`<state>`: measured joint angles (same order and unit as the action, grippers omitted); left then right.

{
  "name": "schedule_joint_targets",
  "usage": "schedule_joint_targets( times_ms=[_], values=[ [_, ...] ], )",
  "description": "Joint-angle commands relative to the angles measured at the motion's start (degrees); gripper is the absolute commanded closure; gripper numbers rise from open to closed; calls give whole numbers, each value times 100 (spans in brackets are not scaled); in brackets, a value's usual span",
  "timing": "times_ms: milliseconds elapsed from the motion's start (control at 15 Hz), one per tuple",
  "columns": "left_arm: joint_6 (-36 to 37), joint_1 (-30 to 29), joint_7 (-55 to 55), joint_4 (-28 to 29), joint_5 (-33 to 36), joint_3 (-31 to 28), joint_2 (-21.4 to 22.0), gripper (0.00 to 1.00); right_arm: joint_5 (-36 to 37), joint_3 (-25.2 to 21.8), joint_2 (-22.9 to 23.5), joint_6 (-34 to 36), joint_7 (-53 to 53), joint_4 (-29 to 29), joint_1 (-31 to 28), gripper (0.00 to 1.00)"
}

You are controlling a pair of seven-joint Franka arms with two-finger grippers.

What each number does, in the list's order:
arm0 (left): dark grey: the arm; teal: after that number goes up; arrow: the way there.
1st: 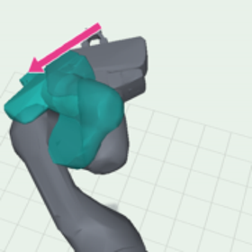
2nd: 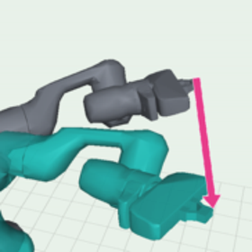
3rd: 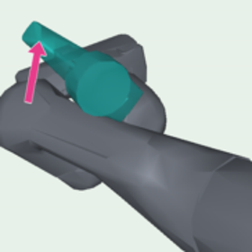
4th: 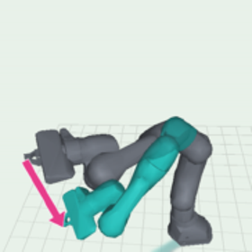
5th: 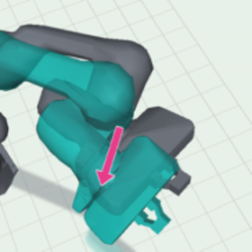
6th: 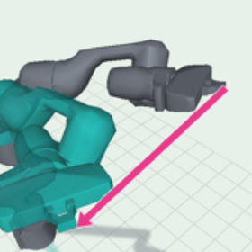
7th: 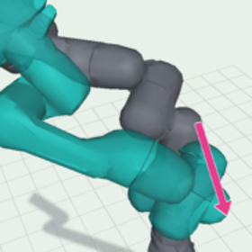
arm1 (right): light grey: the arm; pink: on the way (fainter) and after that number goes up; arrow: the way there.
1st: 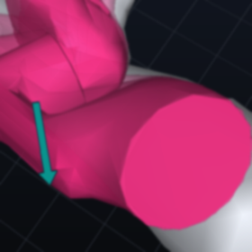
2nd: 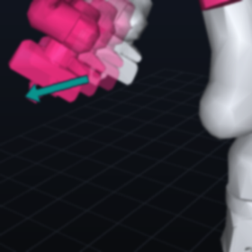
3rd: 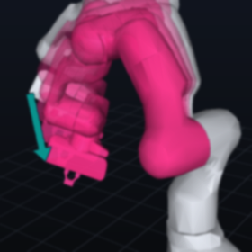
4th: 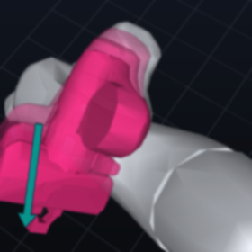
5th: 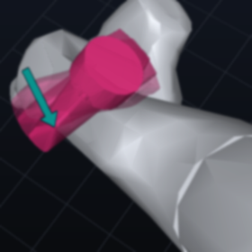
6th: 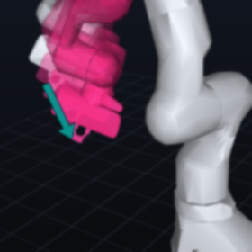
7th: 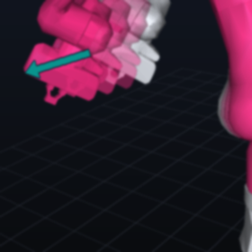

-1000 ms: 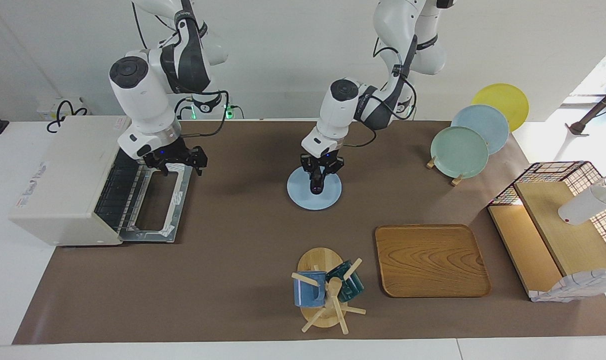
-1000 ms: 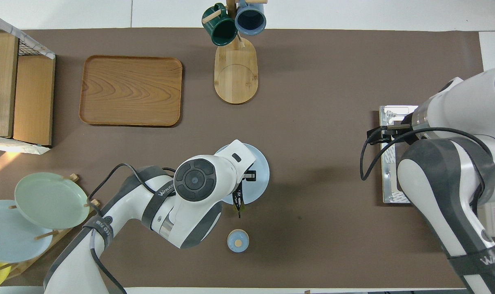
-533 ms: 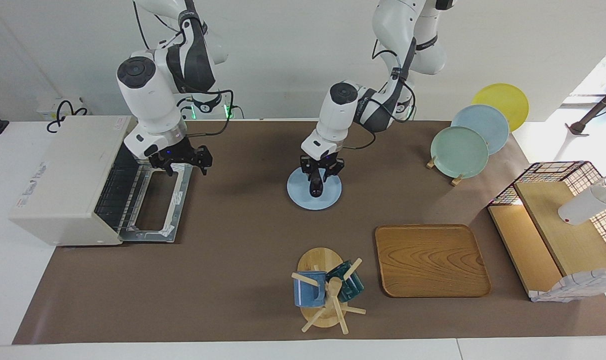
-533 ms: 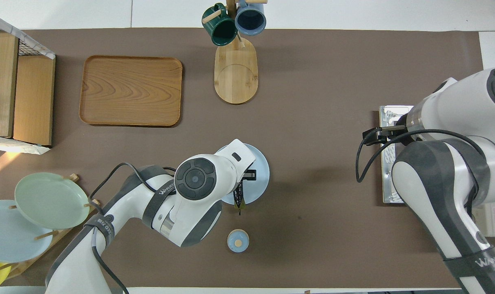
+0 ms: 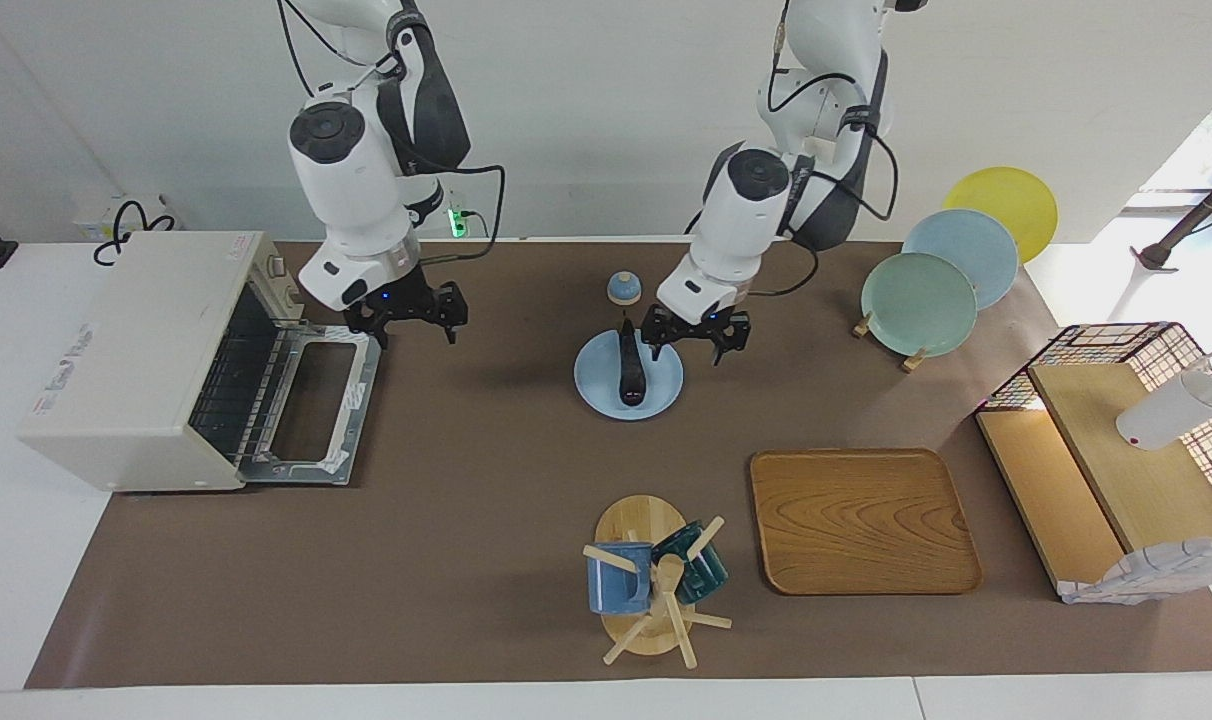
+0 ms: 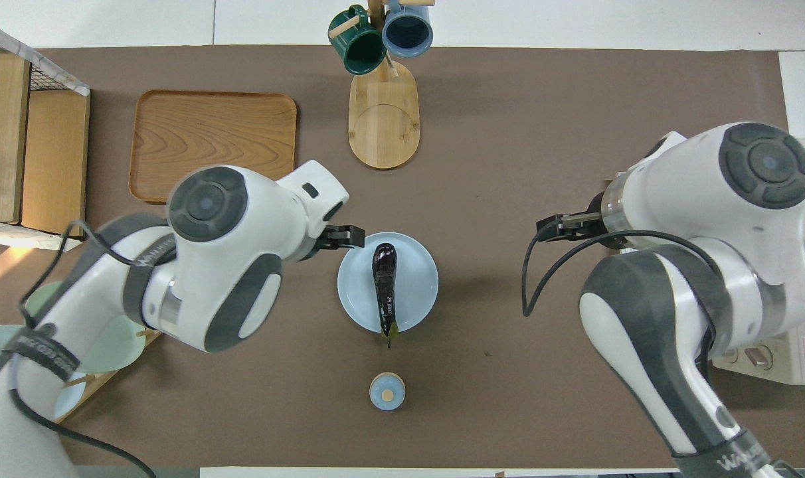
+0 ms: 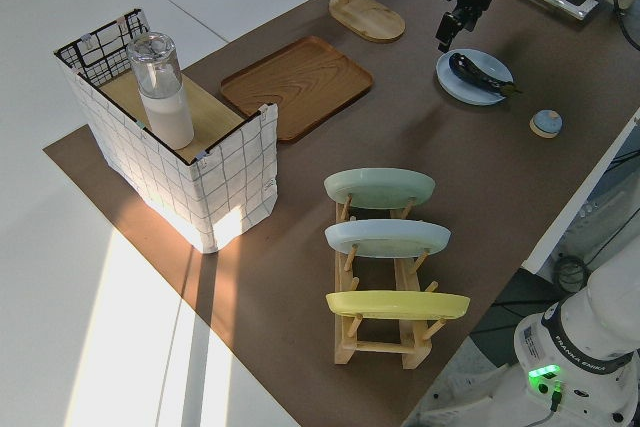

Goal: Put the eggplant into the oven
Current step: 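Withdraw the left gripper while the right gripper reaches the plate rim, then grasp the white plate rim with the right gripper and lift it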

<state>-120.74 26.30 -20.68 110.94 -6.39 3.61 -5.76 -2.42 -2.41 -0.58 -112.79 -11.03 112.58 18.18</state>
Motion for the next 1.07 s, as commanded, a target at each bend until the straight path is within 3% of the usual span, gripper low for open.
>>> schedule_joint_targets(
  times_ms=[0, 400, 600, 867, 1000],
  values=[
    [743, -729, 722, -292, -64, 34, 258, 0, -162, -14, 180, -217, -512, -165, 474, 0],
    [1640, -1970, 1760, -651, 128, 26, 699, 0, 153, -5, 1497, -771, -1954, -1323, 2029, 0],
    [2141, -1997, 1760, -1056, 384, 17, 672, 0, 408, -14, 2682, -622, -3164, -2649, 2706, 0],
    [2835, -1980, 1760, -1443, 648, 17, 725, 0, 805, 4, 2923, -997, -3397, -2470, 2989, 0],
    [3038, -1988, 1752, -1461, 648, 25, 865, 0, 814, 4, 2862, -1594, -3362, -1874, 2989, 4]
  ],
)
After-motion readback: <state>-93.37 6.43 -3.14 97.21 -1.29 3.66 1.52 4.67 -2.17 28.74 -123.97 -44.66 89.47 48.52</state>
